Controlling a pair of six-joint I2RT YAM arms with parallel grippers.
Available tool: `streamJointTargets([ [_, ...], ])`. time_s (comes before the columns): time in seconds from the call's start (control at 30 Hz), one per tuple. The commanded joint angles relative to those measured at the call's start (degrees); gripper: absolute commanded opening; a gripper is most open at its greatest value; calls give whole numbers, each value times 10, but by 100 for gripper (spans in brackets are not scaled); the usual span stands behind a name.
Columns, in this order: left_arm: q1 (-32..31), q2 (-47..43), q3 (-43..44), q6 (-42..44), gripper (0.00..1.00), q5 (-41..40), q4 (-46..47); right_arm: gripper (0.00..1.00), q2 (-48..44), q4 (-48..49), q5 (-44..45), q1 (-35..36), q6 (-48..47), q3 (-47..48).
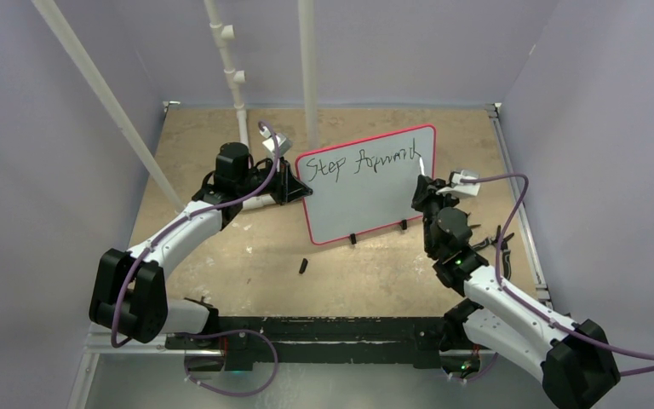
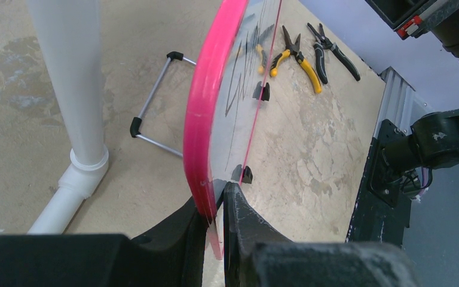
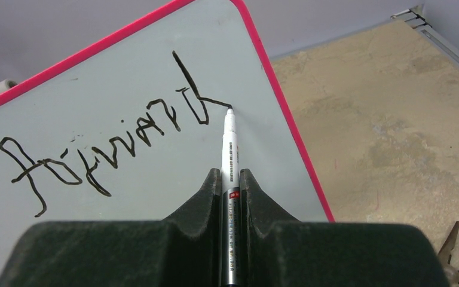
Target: Write a sentence on the whiteboard
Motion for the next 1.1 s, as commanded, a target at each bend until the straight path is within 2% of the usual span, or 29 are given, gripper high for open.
streamJointTargets([
  [0.0,3,-19,8,14,0,-22,17,0,-10,-13,11,-3,4,-4],
  [0.3,-3,-17,-1,11,0,-49,10,0,-132,-40,-30,-3,-10,-13],
  [0.57,-34,-5,-3,25,0,-73,-12,0,-256,-101,-180,-2,-22,-16],
  [0.77,-42,-3,-2,29,0,-84,-24,0,-273,-137,-220,-2,0,-6],
  [1.07,-43,-12,-10,32,0,-100,-37,0,-251,-123,-281,-2,51,-15],
])
